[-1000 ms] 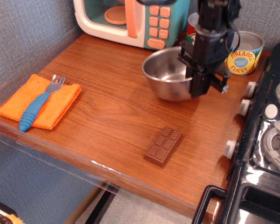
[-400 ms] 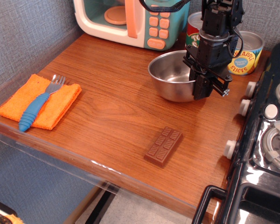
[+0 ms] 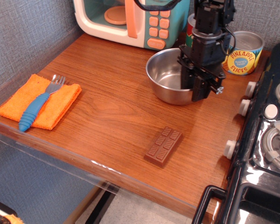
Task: Put the bowl in front of the red can
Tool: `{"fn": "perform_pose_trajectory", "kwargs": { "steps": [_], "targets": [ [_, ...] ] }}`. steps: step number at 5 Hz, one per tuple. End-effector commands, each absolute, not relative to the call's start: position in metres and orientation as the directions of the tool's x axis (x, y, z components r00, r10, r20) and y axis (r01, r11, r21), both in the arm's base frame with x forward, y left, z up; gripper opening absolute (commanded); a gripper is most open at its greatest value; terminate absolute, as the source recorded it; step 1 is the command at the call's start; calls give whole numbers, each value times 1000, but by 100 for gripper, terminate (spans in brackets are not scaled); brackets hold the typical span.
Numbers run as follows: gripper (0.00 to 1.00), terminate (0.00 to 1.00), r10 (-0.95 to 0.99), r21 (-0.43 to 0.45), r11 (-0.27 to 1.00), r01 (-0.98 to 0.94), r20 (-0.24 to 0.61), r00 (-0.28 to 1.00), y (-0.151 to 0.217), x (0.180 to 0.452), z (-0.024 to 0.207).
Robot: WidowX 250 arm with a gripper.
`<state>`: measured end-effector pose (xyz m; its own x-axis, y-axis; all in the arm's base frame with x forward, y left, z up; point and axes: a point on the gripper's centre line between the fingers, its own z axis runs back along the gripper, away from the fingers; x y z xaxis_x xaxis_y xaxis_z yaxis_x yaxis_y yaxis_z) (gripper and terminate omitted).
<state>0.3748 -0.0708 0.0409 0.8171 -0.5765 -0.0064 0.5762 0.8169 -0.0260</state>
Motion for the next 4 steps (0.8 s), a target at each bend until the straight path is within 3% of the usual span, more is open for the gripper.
{"fn": "perform_pose_trajectory", "kwargs": {
  "steps": [1,2,3,4],
  "targets": [
    [100,0,-386,-60,915,398,148,910,-27,367,117],
    [100,0,-254,-65,961,269,172,952,7,348,141],
    [100,0,-127,-38,990,134,144,981,37,330,145],
    [100,0,-39,-1,999,40,77,996,67,317,124]
  ]
}}
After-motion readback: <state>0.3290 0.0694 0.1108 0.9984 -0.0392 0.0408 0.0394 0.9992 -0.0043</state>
